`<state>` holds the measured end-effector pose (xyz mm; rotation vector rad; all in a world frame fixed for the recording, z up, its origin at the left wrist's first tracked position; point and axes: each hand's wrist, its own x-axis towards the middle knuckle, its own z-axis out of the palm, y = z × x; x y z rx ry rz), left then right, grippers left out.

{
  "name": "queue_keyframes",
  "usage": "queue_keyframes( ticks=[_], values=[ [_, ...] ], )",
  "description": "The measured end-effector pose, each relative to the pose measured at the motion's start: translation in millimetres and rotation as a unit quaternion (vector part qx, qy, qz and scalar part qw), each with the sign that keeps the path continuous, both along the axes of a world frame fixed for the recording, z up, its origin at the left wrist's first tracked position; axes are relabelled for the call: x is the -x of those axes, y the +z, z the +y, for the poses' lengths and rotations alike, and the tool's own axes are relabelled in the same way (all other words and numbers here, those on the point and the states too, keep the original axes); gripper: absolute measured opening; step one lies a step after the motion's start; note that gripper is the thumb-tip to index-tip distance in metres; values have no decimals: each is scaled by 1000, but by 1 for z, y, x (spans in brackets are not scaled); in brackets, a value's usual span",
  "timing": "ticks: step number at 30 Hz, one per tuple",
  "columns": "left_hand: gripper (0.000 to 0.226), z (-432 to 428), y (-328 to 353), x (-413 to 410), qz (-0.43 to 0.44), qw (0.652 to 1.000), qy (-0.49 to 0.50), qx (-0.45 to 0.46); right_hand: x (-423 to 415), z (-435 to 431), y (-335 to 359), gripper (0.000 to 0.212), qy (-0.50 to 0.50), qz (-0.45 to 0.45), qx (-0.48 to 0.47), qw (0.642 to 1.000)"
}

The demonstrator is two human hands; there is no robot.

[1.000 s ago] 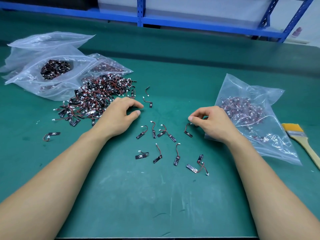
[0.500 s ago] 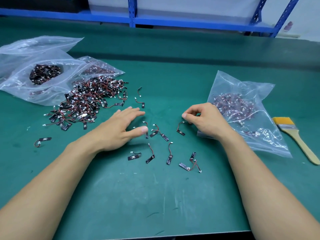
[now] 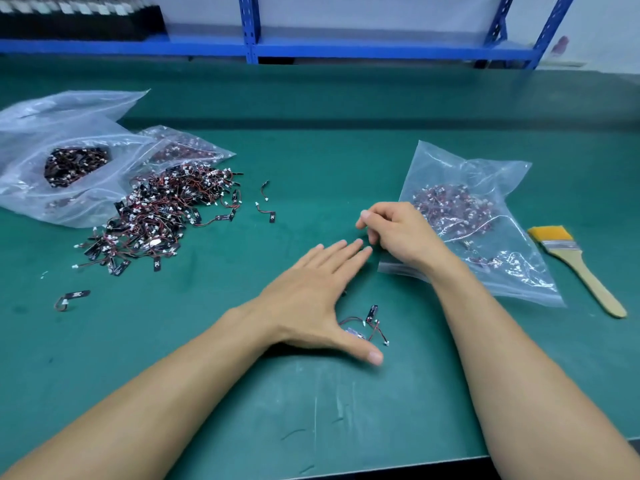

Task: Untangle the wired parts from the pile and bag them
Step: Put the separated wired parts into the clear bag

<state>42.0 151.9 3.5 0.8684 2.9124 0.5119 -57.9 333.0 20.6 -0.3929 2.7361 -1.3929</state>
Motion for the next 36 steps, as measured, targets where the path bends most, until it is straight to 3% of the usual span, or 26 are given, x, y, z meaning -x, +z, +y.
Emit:
queue_keyframes(
  ticks=[2,7,11,16,19,22,24,27,29,31,36],
  values=[
    [120,9,-2,5,25,999,31,-4,0,0,2,31,1,-10,23,1000],
    [36,2,0,12,89,990,34,-104,-5,7,16,24,5,41,34,999],
    [7,-19,4,17,102,983,57,-143,-15,26,37,30,69,78,-109,989],
    [19,-51,6,22,90,975,95,-182,-17,51,50,47,108,12,-279,954],
    [26,-59,11,25,79,958,129,-244,-16,56,47,40,119,-50,-302,945],
    [35,-65,14,27,64,944,163,-279,-14,55,45,23,125,-52,-280,951],
    [40,-77,14,28,48,955,146,-255,-14,50,42,21,113,-18,-259,959],
    [90,-96,13,27,-12,984,84,-154,-14,31,34,16,79,60,-221,970],
    [108,-95,9,27,3,996,48,-72,-14,16,28,12,76,88,-193,974],
    [97,-86,5,29,29,998,31,-47,-16,6,24,13,87,96,-180,975],
    [44,-70,0,40,55,992,59,-96,-25,2,29,26,107,114,-165,974]
  ],
)
